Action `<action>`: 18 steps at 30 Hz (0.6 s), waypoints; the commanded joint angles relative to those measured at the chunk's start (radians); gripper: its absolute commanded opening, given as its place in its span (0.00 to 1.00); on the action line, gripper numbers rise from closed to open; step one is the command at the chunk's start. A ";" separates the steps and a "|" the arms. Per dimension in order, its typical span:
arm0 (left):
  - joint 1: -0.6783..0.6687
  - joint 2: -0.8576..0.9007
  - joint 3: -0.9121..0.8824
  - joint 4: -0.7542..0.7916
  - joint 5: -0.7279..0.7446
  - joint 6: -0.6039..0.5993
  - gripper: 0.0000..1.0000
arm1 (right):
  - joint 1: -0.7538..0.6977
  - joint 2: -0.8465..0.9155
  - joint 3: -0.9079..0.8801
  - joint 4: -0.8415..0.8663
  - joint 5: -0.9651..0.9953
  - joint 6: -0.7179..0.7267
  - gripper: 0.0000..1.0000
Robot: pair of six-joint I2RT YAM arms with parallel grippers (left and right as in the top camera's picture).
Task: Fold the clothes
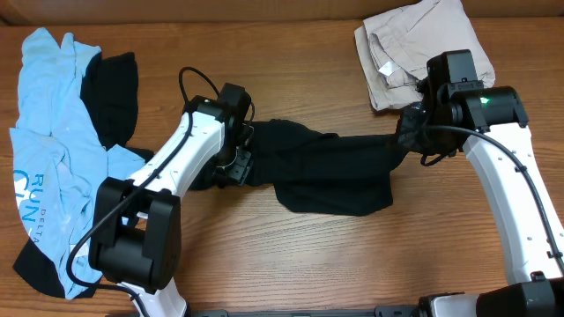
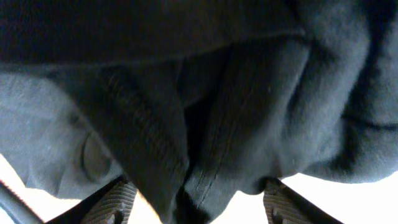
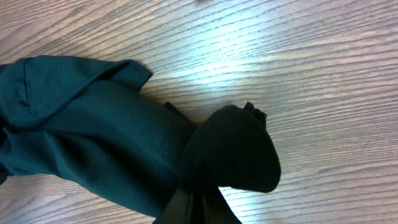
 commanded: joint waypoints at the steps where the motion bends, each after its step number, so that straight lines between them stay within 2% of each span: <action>1: -0.002 0.000 -0.031 0.025 0.008 0.015 0.65 | -0.003 -0.015 0.007 0.003 0.007 -0.007 0.05; 9: -0.002 0.000 -0.044 0.025 0.001 0.005 0.51 | -0.003 -0.015 0.007 0.004 0.007 -0.007 0.05; 15: -0.002 0.000 -0.043 -0.023 0.001 -0.020 0.45 | -0.003 -0.015 0.007 0.004 0.007 -0.007 0.05; 16: -0.002 0.000 -0.043 -0.029 0.000 -0.023 0.41 | -0.003 -0.015 0.007 0.005 0.007 -0.007 0.05; 18: -0.002 0.000 -0.043 -0.035 0.001 -0.024 0.16 | -0.003 -0.015 0.007 0.006 0.007 -0.007 0.06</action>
